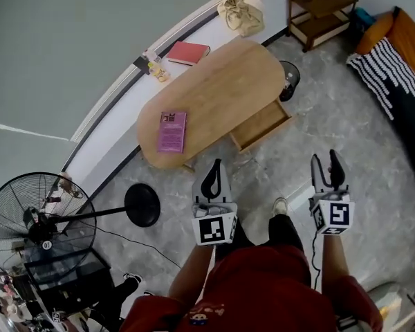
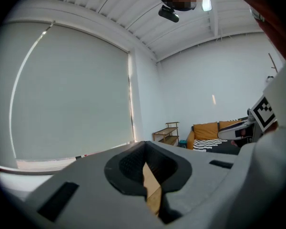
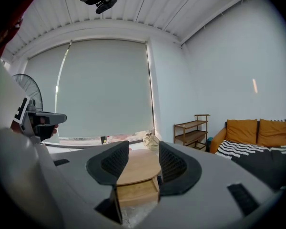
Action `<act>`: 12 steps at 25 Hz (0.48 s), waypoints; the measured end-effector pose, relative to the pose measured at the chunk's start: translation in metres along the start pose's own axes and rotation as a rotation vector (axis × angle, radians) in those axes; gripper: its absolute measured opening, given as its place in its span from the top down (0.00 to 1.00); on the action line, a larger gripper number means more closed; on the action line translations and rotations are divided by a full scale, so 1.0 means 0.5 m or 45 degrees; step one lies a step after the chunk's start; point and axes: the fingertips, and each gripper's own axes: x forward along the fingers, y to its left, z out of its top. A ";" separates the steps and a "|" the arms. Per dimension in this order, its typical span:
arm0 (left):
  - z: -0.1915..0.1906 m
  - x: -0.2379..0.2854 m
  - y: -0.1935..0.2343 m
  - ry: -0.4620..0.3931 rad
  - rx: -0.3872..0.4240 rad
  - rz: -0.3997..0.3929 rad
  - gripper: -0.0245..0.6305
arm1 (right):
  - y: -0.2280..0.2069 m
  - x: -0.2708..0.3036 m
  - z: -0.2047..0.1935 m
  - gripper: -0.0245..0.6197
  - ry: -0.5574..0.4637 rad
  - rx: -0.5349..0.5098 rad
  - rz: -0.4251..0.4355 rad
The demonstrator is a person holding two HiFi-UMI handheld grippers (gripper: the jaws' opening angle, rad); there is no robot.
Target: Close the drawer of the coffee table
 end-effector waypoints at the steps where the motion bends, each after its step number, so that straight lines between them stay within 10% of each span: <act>1: -0.004 0.007 0.014 -0.012 -0.005 -0.021 0.95 | 0.015 0.003 -0.003 0.65 0.003 -0.003 -0.017; 12: -0.050 0.035 0.182 -0.029 -0.006 -0.235 0.95 | 0.210 0.019 -0.008 0.64 0.028 -0.011 -0.154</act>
